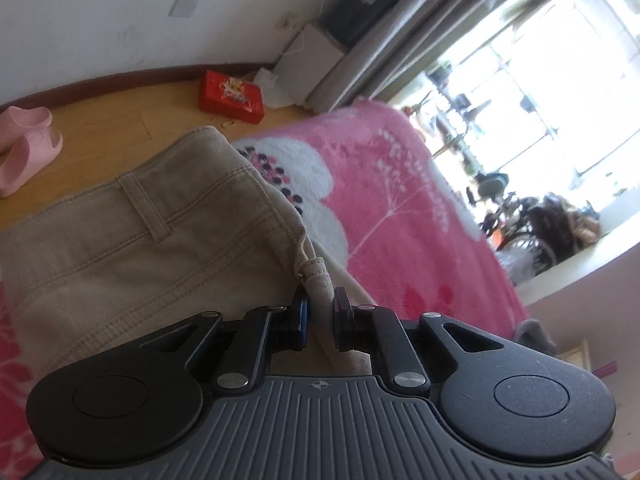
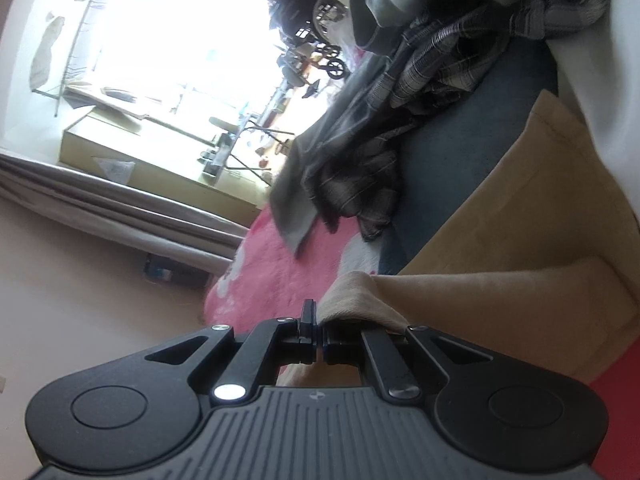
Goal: Fold clothes
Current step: 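Lay the trouser leg beside the dark clothes and open the right gripper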
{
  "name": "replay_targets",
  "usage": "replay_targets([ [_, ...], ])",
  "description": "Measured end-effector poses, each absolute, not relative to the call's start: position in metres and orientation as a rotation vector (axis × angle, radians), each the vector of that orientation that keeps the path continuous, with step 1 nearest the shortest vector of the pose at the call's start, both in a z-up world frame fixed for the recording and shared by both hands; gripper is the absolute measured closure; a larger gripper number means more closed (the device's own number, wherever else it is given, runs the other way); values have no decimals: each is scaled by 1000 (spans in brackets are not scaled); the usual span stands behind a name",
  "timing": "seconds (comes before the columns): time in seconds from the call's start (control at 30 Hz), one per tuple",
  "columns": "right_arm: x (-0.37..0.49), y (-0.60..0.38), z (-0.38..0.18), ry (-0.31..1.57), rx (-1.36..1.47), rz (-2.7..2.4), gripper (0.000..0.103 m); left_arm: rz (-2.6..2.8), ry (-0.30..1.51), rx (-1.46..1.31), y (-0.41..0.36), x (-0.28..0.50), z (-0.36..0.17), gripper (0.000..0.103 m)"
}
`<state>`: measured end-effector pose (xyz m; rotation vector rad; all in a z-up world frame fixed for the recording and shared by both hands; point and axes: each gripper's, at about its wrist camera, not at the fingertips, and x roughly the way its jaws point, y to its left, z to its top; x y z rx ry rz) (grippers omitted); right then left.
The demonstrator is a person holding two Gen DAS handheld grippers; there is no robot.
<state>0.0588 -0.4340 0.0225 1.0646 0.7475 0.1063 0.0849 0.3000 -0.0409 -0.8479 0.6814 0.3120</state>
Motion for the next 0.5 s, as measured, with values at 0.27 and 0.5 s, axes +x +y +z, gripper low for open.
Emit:
replay_targets([
  [0.27, 102, -438, -5, 818, 1094, 55, 99, 305, 689, -966, 304, 116, -61, 72],
  [0.5, 125, -450, -32, 855, 1202, 20, 96, 308, 601, -1079, 310, 140, -73, 67],
])
